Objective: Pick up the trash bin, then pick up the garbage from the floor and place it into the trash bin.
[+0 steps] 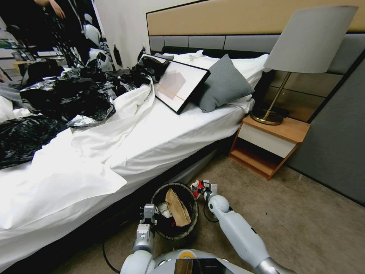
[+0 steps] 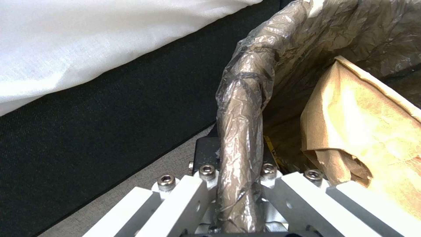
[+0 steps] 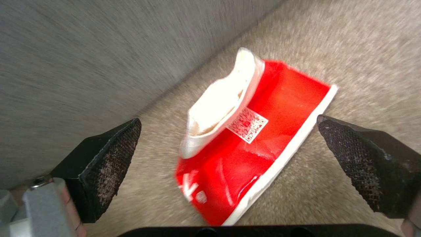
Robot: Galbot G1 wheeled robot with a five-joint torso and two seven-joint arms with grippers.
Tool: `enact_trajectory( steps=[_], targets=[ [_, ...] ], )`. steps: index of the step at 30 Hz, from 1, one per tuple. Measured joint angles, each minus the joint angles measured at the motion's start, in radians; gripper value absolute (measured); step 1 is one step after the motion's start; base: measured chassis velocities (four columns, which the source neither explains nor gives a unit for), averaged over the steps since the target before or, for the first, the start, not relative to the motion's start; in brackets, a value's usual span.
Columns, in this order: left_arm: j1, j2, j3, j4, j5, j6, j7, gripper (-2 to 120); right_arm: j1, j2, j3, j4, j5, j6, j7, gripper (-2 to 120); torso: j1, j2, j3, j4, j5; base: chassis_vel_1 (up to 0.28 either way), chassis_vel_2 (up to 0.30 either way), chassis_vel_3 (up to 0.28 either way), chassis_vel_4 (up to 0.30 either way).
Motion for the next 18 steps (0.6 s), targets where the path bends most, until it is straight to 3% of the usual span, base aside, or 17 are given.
enact_trajectory(
  steps=[18],
  targets=[
    [0.007, -0.004, -0.005, 0.012, 0.004, 0.0, -0.001, 1, 0.117, 0.056, -0.034, -0.217, -0.061, 0.076, -0.065, 99, 0.0, 0.0, 0.0, 0.0, 0.0, 0.0, 0.0, 0.0, 0.0]
  ],
)
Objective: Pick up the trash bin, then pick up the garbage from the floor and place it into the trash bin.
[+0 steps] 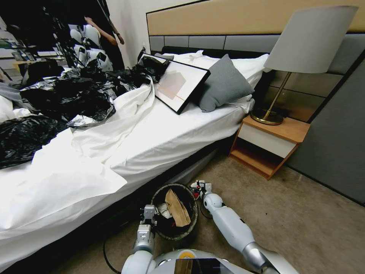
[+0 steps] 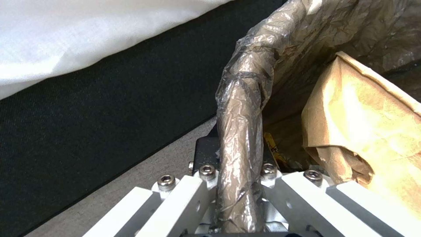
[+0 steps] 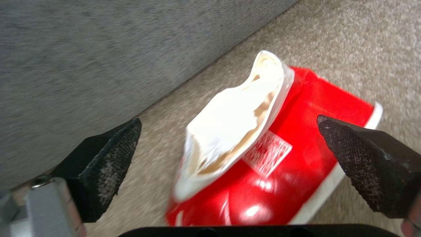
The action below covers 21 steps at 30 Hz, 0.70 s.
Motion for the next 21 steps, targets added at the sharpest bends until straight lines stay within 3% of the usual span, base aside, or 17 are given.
enact_trajectory(
  steps=[6, 21],
  targets=[
    [0.005, -0.003, 0.0, 0.0, 0.003, -0.001, -0.001, 1, 0.017, 0.01, 0.01, -0.049, -0.017, 0.021, -0.014, 91, 0.0, 0.0, 0.0, 0.0001, 0.0, 0.0, 0.0, 0.0, 0.0],
    [0.0, -0.003, 0.002, -0.002, 0.008, 0.0, -0.001, 1, -0.004, 0.015, 0.043, -0.099, -0.047, 0.071, -0.049, 34, 0.0, 0.0, 0.0, 0.0001, 0.0, 0.0, 0.0, 0.0, 0.0]
  ],
)
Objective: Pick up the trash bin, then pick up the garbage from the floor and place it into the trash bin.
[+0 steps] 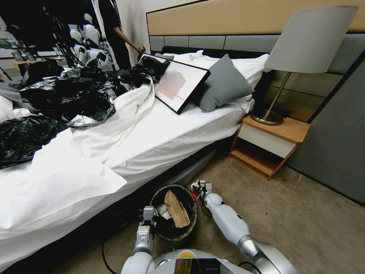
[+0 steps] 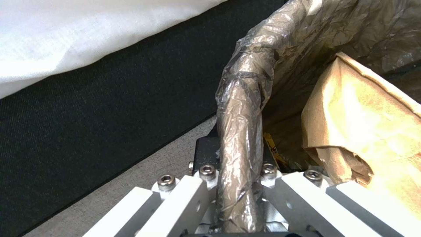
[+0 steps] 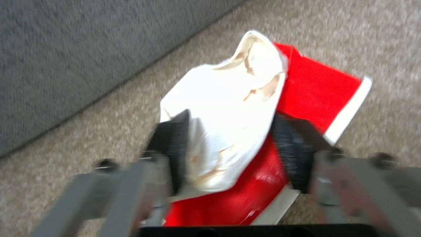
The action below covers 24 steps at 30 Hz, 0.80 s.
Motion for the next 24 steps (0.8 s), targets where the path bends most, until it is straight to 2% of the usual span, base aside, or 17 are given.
enact_trajectory(
  steps=[1, 3, 5, 6, 9, 24],
  targets=[
    [0.0, 0.0, 0.0, 0.0, 0.0, 0.0, 0.0, 1, -0.001, -0.001, 0.002, 0.0, 0.0, 0.001, 0.0, 28, 0.0, 0.0, 0.0, -0.0001, 0.0, 0.0, 0.0, 0.0, 0.0],
    [0.001, 0.001, 0.0, 0.0, 0.0, 0.0, 0.0, 1, -0.001, -0.001, 0.003, 0.001, 0.0, 0.001, -0.001, 25, 0.0, 0.0, 0.0, -0.0001, 0.0, 0.0, 0.0, 0.0, 0.0],
    [0.002, 0.001, 0.001, 0.0, 0.001, 0.0, 0.0, 1, -0.001, -0.002, 0.004, 0.001, -0.001, 0.001, -0.001, 15, 0.0, 0.0, 0.0, 0.0, 0.0001, 0.0, 0.0, 0.0, 0.0],
    [0.002, 0.001, 0.001, 0.0, 0.001, 0.0, 0.0, 1, -0.001, -0.002, 0.004, 0.001, -0.001, 0.001, -0.001, 15, 0.0, 0.0, 0.0, 0.0, 0.0001, 0.0, 0.0, 0.0, 0.0],
    [0.004, -0.002, 0.007, 0.003, 0.007, 0.0, 0.0, 1, -0.005, -0.002, 0.007, 0.001, -0.005, 0.004, -0.003, 3, 0.0, 0.0, 0.0, 0.0001, 0.0001, 0.0, 0.0, 0.0, 0.0],
    [0.002, -0.003, 0.017, 0.012, 0.011, 0.0, -0.001, 1, -0.062, -0.014, 0.053, 0.06, -0.036, 0.032, 0.028, 0, 0.0, 0.0, 0.0, 0.0001, 0.0002, 0.0, 0.0, 0.0, 0.0]
  ],
)
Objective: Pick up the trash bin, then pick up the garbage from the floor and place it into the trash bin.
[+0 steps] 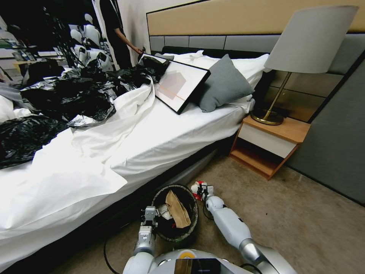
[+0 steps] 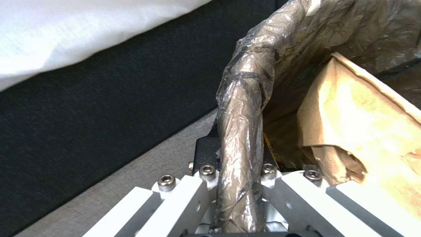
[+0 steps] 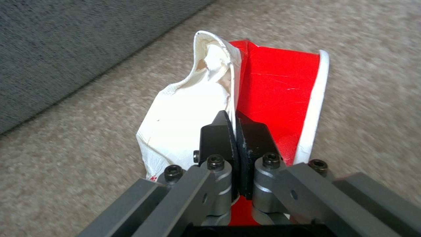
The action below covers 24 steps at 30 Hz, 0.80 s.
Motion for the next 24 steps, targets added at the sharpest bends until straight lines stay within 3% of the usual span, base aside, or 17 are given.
enact_trajectory(
  steps=[5, 8, 11, 14, 15, 18, 19, 22, 24],
  targets=[
    [-0.004, 0.002, -0.002, 0.003, -0.003, 0.0, 0.001, 1, -0.081, -0.009, 0.044, 0.127, -0.022, 0.099, 0.052, 0, 0.0, 0.0, 0.0, -0.0002, 0.0001, 0.0, 0.0, 0.0, 0.0],
    [-0.01, 0.005, -0.003, 0.006, -0.008, 0.0, 0.001, 1, -0.15, -0.019, 0.097, 0.264, -0.155, 0.222, 0.093, 0, 0.0, 0.0, 0.0, -0.0003, -0.0001, 0.0, 0.0, 0.0, 0.0],
    [-0.011, 0.007, -0.001, 0.006, -0.009, 0.0, 0.001, 1, -0.174, -0.021, 0.12, 0.312, -0.22, 0.27, 0.112, 0, 0.0, 0.0, 0.0, -0.0001, -0.0001, 0.0, 0.0, 0.0, 0.0],
    [-0.012, 0.012, 0.001, 0.006, -0.011, 0.0, 0.001, 1, -0.257, -0.026, 0.187, 0.496, -0.285, 0.354, 0.118, 0, 0.0, 0.0, 0.0, 0.0, 0.0, 0.0, 0.0, 0.0, 0.0],
    [-0.012, 0.012, 0.001, 0.006, -0.011, 0.0, 0.001, 1, -0.257, -0.026, 0.187, 0.496, -0.285, 0.354, 0.118, 0, 0.0, 0.0, 0.0, 0.0, 0.0, 0.0, 0.0, 0.0, 0.0],
    [-0.013, 0.014, 0.001, 0.006, -0.014, 0.0, 0.002, 1, -0.334, -0.027, 0.263, 0.668, -0.307, 0.446, 0.015, 0, 0.0, 0.0, 0.0, -0.0003, -0.0003, 0.0, 0.0, 0.0, 0.0],
    [-0.013, 0.014, 0.001, 0.006, -0.014, 0.0, 0.002, 1, -0.334, -0.027, 0.263, 0.668, -0.307, 0.446, 0.015, 0, 0.0, 0.0, 0.0, -0.0003, -0.0003, 0.0, 0.0, 0.0, 0.0],
    [-0.016, 0.017, 0.001, 0.006, -0.016, 0.002, 0.002, 1, -0.425, -0.045, 0.313, 0.872, -0.267, 0.554, -0.165, 0, 0.0, 0.0, 0.0, -0.0001, -0.0006, 0.0, 0.0, 0.0, 0.0],
    [-0.017, 0.018, 0.002, 0.005, -0.019, 0.003, 0.003, 1, -0.443, -0.05, 0.316, 0.908, -0.25, 0.575, -0.208, 0, 0.0, 0.0, 0.0, -0.0003, -0.0002, 0.0, 0.0, 0.0, 0.0]
  ],
)
